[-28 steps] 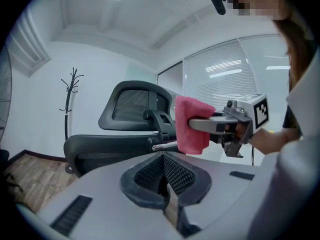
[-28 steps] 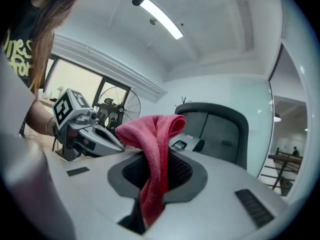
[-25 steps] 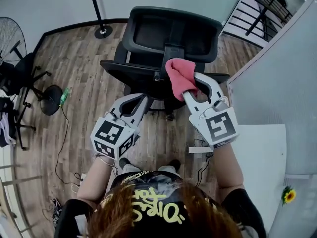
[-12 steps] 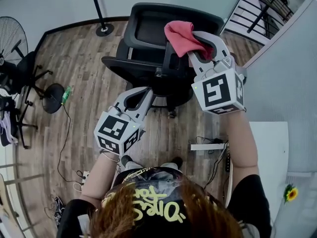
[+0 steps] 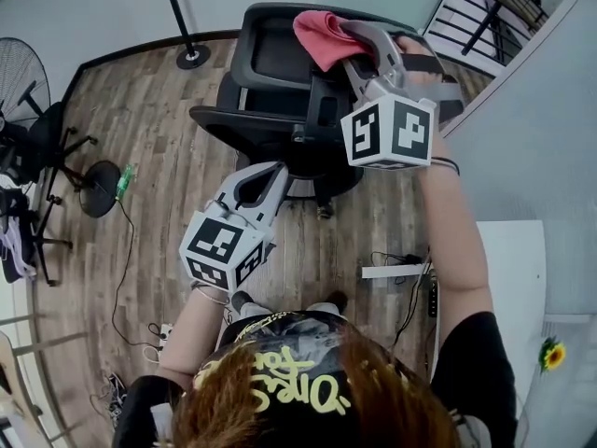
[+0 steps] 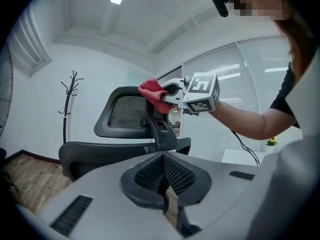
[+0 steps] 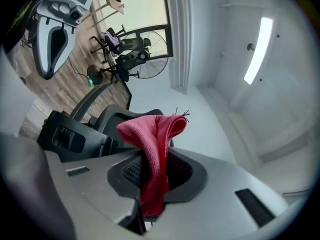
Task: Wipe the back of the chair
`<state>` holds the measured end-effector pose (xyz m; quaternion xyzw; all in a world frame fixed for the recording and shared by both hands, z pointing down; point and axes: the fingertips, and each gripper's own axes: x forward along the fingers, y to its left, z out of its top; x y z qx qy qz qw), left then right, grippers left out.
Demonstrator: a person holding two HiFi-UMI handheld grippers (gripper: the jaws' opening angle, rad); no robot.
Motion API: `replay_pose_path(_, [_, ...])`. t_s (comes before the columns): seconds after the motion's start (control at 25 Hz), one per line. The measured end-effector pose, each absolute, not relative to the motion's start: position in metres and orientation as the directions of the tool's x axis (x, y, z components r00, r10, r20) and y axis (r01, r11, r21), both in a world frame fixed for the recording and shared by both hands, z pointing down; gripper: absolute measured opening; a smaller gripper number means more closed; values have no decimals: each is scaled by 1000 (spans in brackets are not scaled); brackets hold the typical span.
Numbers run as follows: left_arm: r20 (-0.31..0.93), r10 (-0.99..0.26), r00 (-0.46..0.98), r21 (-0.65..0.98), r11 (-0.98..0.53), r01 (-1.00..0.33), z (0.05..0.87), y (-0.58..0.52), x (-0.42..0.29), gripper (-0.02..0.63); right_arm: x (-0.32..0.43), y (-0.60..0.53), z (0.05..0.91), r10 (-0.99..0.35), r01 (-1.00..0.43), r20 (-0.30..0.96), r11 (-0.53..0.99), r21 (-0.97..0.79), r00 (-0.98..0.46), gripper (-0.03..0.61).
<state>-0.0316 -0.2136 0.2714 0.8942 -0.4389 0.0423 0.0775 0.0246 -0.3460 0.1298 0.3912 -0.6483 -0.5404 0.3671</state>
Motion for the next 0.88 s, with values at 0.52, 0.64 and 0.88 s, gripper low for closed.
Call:
replay_pose_path(0.52, [159,-792,590,117,-578,-807,282,-220,-41,-7,21,-341,193,-884,-30,217,252,967,-414,61])
replay_pose_path(0.64, [156,-793,589,118,-577,-808,282,-222,-42,-6,21,-337,197,-883,-30,222,257,966,-414,61])
replay_pose_path(0.88, [158,-792,590,118,-578,-807,283,-221,-40,-6,20,-328,200,-878,-20,251,283,959,-409,61])
